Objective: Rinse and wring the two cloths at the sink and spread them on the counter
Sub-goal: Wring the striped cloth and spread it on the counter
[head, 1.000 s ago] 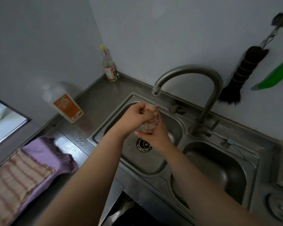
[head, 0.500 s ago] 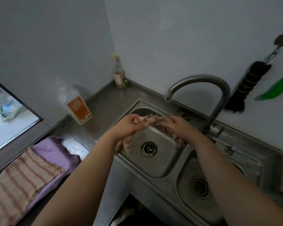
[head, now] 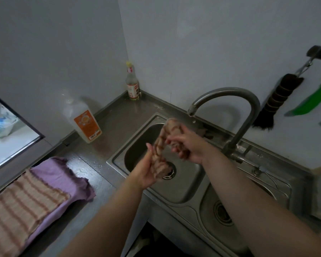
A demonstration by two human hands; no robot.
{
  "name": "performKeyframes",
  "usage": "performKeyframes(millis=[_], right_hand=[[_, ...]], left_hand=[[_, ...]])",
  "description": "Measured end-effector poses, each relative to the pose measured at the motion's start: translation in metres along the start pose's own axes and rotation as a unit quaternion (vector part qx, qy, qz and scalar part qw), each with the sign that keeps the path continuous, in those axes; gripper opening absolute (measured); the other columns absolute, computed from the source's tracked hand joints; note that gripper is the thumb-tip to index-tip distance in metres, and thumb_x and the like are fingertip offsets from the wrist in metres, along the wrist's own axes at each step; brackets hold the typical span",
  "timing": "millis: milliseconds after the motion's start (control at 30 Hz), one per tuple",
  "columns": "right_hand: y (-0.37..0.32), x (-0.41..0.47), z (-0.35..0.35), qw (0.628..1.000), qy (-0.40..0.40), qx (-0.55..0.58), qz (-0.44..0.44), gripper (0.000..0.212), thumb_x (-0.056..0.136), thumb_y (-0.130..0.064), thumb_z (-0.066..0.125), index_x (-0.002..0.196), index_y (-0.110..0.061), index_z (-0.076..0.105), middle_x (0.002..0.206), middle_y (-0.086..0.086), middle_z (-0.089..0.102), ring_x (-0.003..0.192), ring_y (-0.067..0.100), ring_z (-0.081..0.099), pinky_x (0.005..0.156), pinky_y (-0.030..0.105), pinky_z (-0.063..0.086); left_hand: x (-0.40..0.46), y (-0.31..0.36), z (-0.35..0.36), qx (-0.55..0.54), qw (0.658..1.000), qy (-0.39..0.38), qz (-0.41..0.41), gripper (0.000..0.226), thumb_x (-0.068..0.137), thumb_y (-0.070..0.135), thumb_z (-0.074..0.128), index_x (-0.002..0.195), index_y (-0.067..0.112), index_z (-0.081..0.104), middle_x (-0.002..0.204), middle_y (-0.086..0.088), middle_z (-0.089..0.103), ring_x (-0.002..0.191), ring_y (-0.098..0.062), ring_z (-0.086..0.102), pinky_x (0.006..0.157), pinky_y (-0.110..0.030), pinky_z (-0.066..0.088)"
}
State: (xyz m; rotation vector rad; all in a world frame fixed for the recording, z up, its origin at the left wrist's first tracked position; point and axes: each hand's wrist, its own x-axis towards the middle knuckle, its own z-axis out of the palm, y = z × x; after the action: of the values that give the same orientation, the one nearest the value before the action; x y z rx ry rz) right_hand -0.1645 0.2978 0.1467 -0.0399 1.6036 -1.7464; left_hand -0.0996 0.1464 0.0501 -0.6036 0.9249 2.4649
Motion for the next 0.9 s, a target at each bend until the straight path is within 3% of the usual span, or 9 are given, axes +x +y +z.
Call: performKeyframes(millis=[100,167,234,367,501,568,735,835,901], right_hand=[[0.007,-0.004,0.022,0.954,-0.058,-0.295,0.001,0.063,0.087,-0.009,0.063,0.141,-0.025,0.035,0.101,0.001,0.059,0.069,0.006,0.061,0.045,0.012,0.044],[0.014,-0.007,0.027,0.842,-0.106,-0.529,-0.013,0.073,0.086,-0.015,0.065,0.147,-0.027,0.027,0.125,0.002,0.057,0.104,0.018,0.059,0.076,0.017,0.048],[0.021,-0.011,0.026,0.733,-0.09,-0.674,-0.035,0.067,0.088,-0.02,0.06,0.145,-0.026,0.025,0.131,0.008,0.056,0.112,0.028,0.058,0.079,0.029,0.043],[0.025,-0.01,0.011,0.661,0.044,-0.734,-0.148,0.056,0.089,-0.015,0.055,0.135,-0.02,0.024,0.118,0.01,0.06,0.098,0.032,0.063,0.067,0.036,0.043],[0.017,-0.005,-0.005,0.585,0.049,-0.745,-0.316,0.071,0.085,-0.013,0.062,0.144,-0.025,0.024,0.123,0.012,0.047,0.093,0.029,0.059,0.063,0.041,0.054],[0.018,-0.003,-0.01,0.558,0.048,-0.736,-0.381,0.083,0.072,-0.008,0.073,0.14,-0.025,0.029,0.123,0.013,0.039,0.084,0.029,0.061,0.049,0.036,0.054],[0.018,0.003,-0.008,0.508,0.062,-0.801,-0.31,0.06,0.082,-0.007,0.063,0.136,-0.01,0.038,0.144,0.015,0.035,0.108,0.032,0.054,0.067,0.036,0.054],[0.017,0.008,-0.008,0.585,0.064,-0.794,-0.152,0.025,0.093,-0.015,0.049,0.117,-0.008,0.046,0.116,0.012,0.06,0.105,0.031,0.059,0.068,0.034,0.04],[0.014,0.016,-0.013,0.704,0.047,-0.708,-0.023,0.007,0.089,-0.018,0.052,0.094,-0.013,0.054,0.09,0.008,0.063,0.084,0.029,0.062,0.059,0.027,0.036]], left_hand=[[0.001,0.003,0.019,-0.124,0.992,-0.035,0.014,0.103,0.075,0.087,0.023,0.117,0.005,0.068,0.123,-0.023,0.063,0.107,-0.037,0.065,0.088,-0.045,0.052],[0.004,0.013,0.017,-0.151,0.987,-0.016,0.046,0.103,0.072,0.087,0.029,0.105,-0.001,0.071,0.111,-0.025,0.068,0.099,-0.037,0.068,0.085,-0.047,0.053],[0.005,0.026,0.013,-0.145,0.988,-0.002,0.047,0.096,0.071,0.081,0.046,0.113,-0.003,0.063,0.11,-0.025,0.067,0.099,-0.037,0.068,0.086,-0.05,0.055],[0.0,0.039,0.013,-0.006,1.0,-0.001,0.031,0.039,0.074,0.041,0.069,0.095,0.007,0.067,0.079,-0.01,0.071,0.077,-0.026,0.072,0.074,-0.04,0.061],[-0.013,0.05,0.027,0.208,0.968,-0.138,-0.015,0.063,0.062,0.034,0.089,0.113,0.009,0.061,0.099,-0.01,0.071,0.091,-0.02,0.069,0.077,-0.03,0.058],[-0.016,0.059,0.036,0.327,0.932,-0.155,-0.037,0.044,0.076,0.022,0.077,0.111,0.007,0.056,0.096,-0.012,0.067,0.086,-0.018,0.066,0.074,-0.026,0.055],[-0.008,0.063,0.07,0.736,0.669,-0.066,-0.08,0.049,0.08,0.026,0.076,0.121,0.006,0.058,0.118,-0.014,0.064,0.108,-0.026,0.06,0.094,-0.034,0.047],[0.0,0.049,0.08,0.875,0.483,0.036,0.015,0.048,0.085,0.023,0.069,0.128,0.013,0.05,0.111,-0.006,0.065,0.104,-0.024,0.062,0.087,-0.033,0.049],[0.004,0.046,0.075,0.919,0.358,0.094,0.134,0.057,0.088,0.019,0.06,0.139,0.015,0.034,0.109,-0.007,0.063,0.097,-0.028,0.063,0.074,-0.037,0.05]])
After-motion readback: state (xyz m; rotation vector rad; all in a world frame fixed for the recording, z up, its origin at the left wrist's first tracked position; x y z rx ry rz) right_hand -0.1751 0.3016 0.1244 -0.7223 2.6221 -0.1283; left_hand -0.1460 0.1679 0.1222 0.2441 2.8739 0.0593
